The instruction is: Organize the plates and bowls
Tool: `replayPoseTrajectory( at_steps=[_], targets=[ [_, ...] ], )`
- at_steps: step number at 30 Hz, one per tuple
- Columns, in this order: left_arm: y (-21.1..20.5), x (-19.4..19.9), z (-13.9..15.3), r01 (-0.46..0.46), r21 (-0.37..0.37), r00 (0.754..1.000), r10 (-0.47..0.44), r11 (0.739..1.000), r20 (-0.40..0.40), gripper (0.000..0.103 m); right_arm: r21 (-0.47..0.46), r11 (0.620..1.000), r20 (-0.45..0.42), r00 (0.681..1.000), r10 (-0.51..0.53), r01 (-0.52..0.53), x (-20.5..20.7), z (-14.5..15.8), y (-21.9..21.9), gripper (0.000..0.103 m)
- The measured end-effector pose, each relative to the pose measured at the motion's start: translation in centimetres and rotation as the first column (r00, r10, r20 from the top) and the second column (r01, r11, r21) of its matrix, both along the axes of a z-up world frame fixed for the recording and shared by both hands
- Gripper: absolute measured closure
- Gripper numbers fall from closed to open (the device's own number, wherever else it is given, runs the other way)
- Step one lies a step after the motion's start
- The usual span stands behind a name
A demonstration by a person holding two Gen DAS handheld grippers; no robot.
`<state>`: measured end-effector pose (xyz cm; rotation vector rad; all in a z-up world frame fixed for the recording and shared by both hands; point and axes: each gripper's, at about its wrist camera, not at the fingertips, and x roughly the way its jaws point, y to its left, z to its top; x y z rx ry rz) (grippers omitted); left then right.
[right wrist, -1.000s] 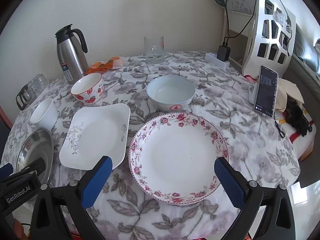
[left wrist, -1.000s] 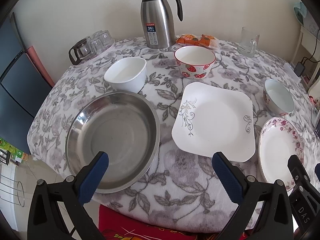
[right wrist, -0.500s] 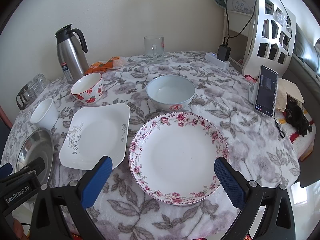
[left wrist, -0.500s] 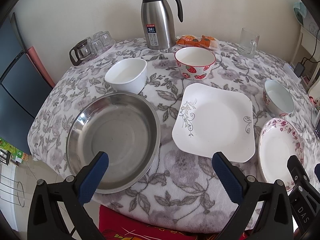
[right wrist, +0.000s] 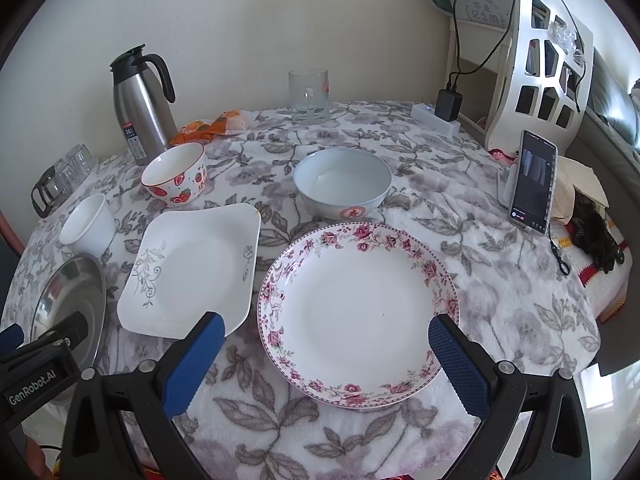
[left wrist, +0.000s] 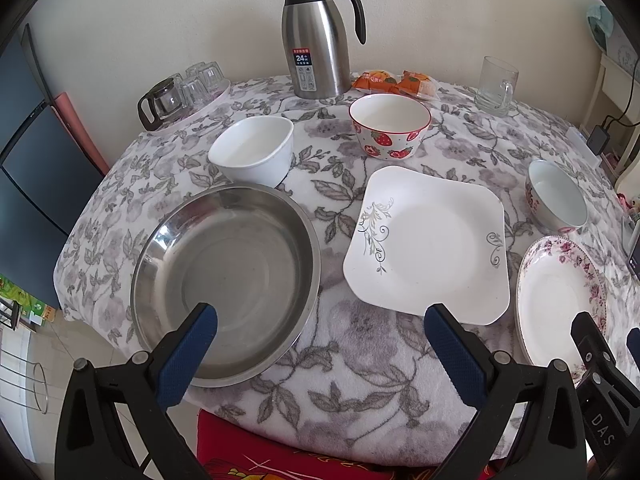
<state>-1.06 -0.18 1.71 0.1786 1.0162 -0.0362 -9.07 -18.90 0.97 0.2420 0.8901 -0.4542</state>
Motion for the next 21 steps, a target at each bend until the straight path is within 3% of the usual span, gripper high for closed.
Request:
replayPoseTrajectory(
  at_steps=[9,13,17,21],
  targets=[
    [0.3,0.1,-0.1,-0.006,-0.027,1.000,0.006,1.000,-0.011,0.000,-0.008,1.000,-0.020,1.000,0.015,-0.016,0.5,-0.2,0.5,0.000],
    [2.3,0.9,-0.4,-0.052,-0.131,0.997,0.045,0.990,-0.056,0.000,-0.016,0.998,-0.044,0.998,0.052,-0.053,1.4,-0.7,1.5,0.000],
    [5.2,2.0,-1.2,-0.129,-0.250,0.987,0.099,0.960,-0.128,0.000,-0.009,0.994,-0.038,0.994,0.105,-0.105,2.6,-0.9,2.8,0.000],
    [8.0,2.7,-1.2,-0.186,-0.280,0.980,0.159,0.942,-0.115,0.000,0.013,0.989,-0.016,0.989,0.146,-0.146,4.0,-1.2,4.1,0.000]
  ],
)
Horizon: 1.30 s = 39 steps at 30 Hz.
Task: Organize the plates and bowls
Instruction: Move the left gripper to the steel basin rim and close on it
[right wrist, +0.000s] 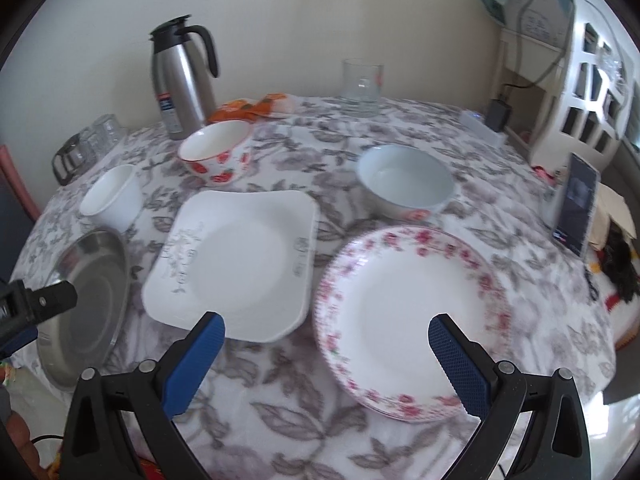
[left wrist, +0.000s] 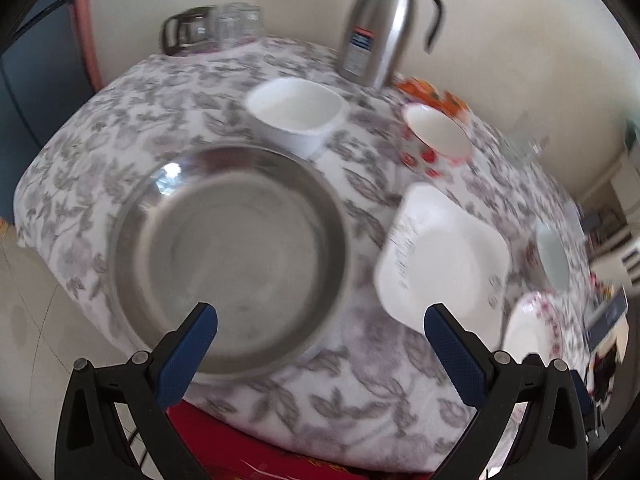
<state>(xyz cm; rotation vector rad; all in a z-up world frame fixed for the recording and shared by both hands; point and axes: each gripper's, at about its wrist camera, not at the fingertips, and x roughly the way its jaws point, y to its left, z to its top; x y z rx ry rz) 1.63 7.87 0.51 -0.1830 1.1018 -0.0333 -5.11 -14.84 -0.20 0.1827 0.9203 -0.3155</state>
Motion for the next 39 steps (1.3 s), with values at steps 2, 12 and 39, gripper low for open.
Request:
replayPoseTrajectory(
  at_steps=[2,12,39],
  targets=[
    [1.7,0.4,0.0,-0.037,0.005,0.999,0.037,0.999,0.022,0.000,0.024,0.999,0.005,1.000,0.023,-0.023,0.8,-0.3,0.7,0.000],
    [12.1,1.6,-2.5,-0.247,-0.066,0.967,0.250,0.967,0.045,0.000,0.131,0.975,0.047,0.984,0.172,-0.177,4.8,-1.4,5.5,0.000],
    [18.0,2.0,-7.2,-0.260,-0.177,0.961,0.272,0.949,0.053,0.000,0.195,0.872,0.058,0.893,0.446,-0.448,10.4,-4.0,14.2,0.034]
  ],
)
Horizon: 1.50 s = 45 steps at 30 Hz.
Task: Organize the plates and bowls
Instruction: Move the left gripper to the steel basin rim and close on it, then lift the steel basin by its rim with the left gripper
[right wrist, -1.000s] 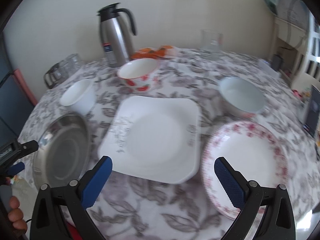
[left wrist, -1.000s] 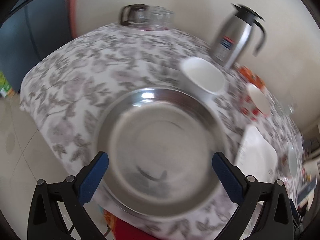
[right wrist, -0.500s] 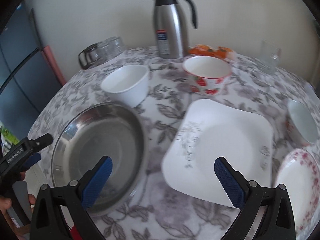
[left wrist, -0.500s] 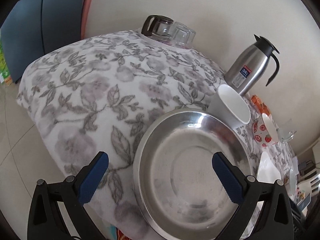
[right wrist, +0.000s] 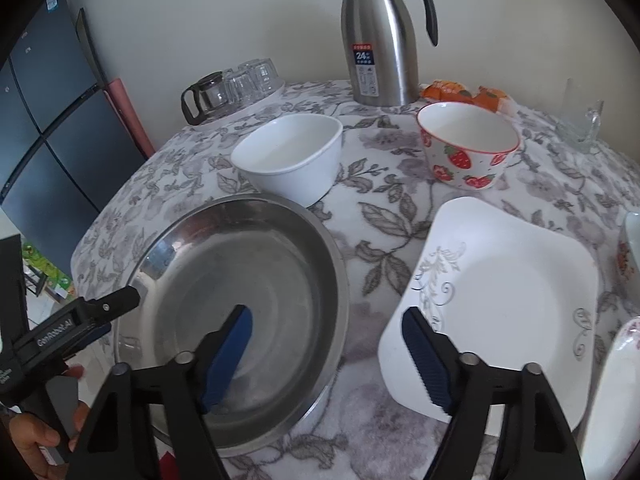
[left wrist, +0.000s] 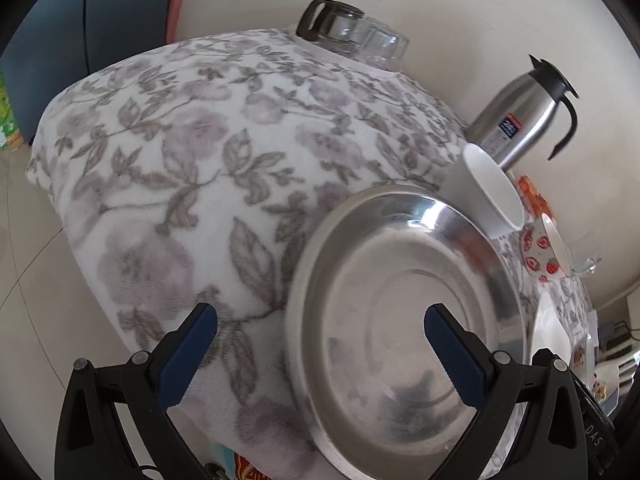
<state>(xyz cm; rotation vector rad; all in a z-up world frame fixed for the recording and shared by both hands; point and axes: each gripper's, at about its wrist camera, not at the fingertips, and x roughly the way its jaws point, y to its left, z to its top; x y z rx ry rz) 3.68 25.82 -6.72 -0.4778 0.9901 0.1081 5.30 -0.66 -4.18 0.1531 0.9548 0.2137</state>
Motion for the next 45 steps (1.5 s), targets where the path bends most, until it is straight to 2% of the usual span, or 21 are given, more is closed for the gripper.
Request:
replayPoseTrajectory(
  at_steps=[3,5,8,10,13,15,19,29,31,36,45],
  targets=[
    [0.3,0.0,-0.3,-0.009,-0.007,1.000,0.009,1.000,-0.005,0.001,0.019,1.000,-0.025,1.000,0.012,-0.011,0.4,-0.5,0.2,0.042],
    [0.2,0.1,-0.5,0.002,-0.010,1.000,-0.002,1.000,-0.005,0.005,0.030,0.999,-0.040,0.999,0.018,-0.017,0.7,-0.9,0.2,0.049],
    [0.1,0.3,-0.8,0.012,-0.018,1.000,-0.012,1.000,-0.011,0.016,0.045,0.999,-0.044,0.999,0.017,-0.015,0.9,-1.2,0.1,0.054],
    [0.0,0.4,-1.0,0.015,-0.017,1.000,-0.015,1.000,-0.016,0.028,0.049,0.999,-0.047,0.999,0.012,-0.009,1.0,-1.4,0.0,0.055],
    [-0.1,0.4,-1.4,0.023,-0.020,0.999,-0.024,1.000,-0.030,0.042,0.049,0.999,-0.066,0.998,0.007,-0.004,1.3,-1.8,0.0,0.064],
    [-0.1,0.5,-1.6,0.023,-0.016,0.999,-0.023,1.000,-0.034,0.047,0.051,0.999,-0.074,0.997,0.004,0.000,1.5,-2.1,-0.1,0.069],
    [0.0,0.4,-1.6,0.025,-0.001,0.999,-0.025,1.000,-0.032,0.057,0.057,0.998,-0.085,0.996,-0.007,0.012,1.7,-2.5,-0.3,0.070],
    [-0.2,0.5,-1.8,0.030,0.053,0.999,-0.028,0.998,-0.037,0.072,0.054,0.998,-0.103,0.995,-0.011,0.017,1.7,-3.0,-0.4,0.081],
    [-0.2,0.5,-1.8,0.034,0.044,0.999,-0.032,0.998,-0.038,0.080,0.056,0.998,-0.106,0.994,-0.011,0.017,1.7,-2.9,-0.4,0.082],
    [-0.4,0.3,-1.7,0.032,0.042,0.998,-0.030,0.999,-0.047,0.082,0.060,0.998,-0.112,0.994,-0.001,0.008,1.5,-2.7,-0.4,0.082],
    [-0.2,-0.6,-0.5,0.020,0.069,0.999,-0.017,0.997,-0.042,0.082,0.059,0.997,-0.065,0.997,0.044,-0.040,0.7,-1.0,0.1,0.082]
  ],
)
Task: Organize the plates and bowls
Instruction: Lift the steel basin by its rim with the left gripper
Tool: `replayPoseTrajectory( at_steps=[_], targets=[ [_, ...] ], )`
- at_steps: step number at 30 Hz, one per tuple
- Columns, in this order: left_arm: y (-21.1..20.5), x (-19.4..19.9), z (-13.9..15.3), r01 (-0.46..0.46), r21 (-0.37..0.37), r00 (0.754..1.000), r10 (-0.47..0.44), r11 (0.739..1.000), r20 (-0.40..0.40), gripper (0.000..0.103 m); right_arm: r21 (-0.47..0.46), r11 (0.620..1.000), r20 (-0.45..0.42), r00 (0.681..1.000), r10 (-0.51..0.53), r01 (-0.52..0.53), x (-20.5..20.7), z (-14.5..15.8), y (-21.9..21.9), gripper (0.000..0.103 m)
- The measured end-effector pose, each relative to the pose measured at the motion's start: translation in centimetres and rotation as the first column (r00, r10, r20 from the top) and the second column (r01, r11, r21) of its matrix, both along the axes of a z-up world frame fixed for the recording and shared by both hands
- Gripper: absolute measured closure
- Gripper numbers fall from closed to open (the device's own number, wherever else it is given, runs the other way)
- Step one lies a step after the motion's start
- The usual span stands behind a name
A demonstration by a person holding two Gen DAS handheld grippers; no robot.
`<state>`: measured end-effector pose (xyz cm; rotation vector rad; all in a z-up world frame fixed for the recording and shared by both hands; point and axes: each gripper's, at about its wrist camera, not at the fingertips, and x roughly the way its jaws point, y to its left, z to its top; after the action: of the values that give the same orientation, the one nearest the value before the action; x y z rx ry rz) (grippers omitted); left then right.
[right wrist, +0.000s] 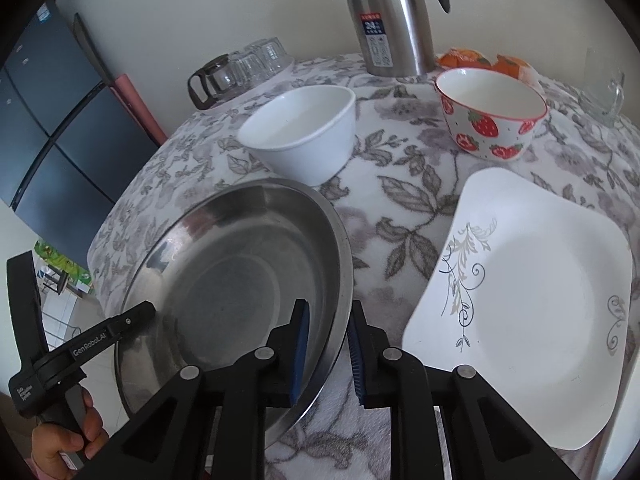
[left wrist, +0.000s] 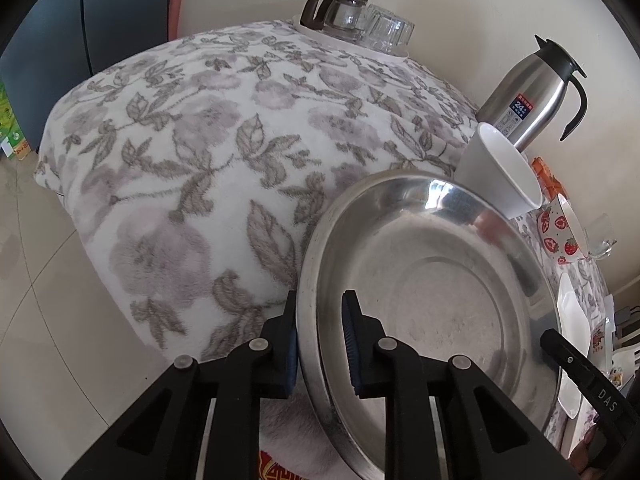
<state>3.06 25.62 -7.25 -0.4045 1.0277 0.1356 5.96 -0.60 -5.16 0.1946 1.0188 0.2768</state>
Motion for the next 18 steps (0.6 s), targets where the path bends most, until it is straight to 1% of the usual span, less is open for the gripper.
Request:
replayPoseTrajectory(
  at_steps=[6,12,18],
  targets=[
    [-0.3,-0.6,1.4,0.003,0.037,1.000,-0.004,0.999,0.021,0.082,0.004,1.000,0.041,0.999,0.023,-0.023,-0.7,1.2,0.0,0.082],
    [-0.9,-1.1,2.8,0.012,0.066,0.999,-0.014,0.998,0.035,0.082,0.028,0.999,0.061,0.998,0.021,-0.022,-1.3,2.1,-0.9,0.082],
    [-2.2,-1.4,5.5,0.029,0.088,0.996,-0.036,0.996,0.076,0.082,0.056,0.998,0.126,0.992,-0.002,-0.005,-2.3,4.3,-2.7,0.082]
  ],
)
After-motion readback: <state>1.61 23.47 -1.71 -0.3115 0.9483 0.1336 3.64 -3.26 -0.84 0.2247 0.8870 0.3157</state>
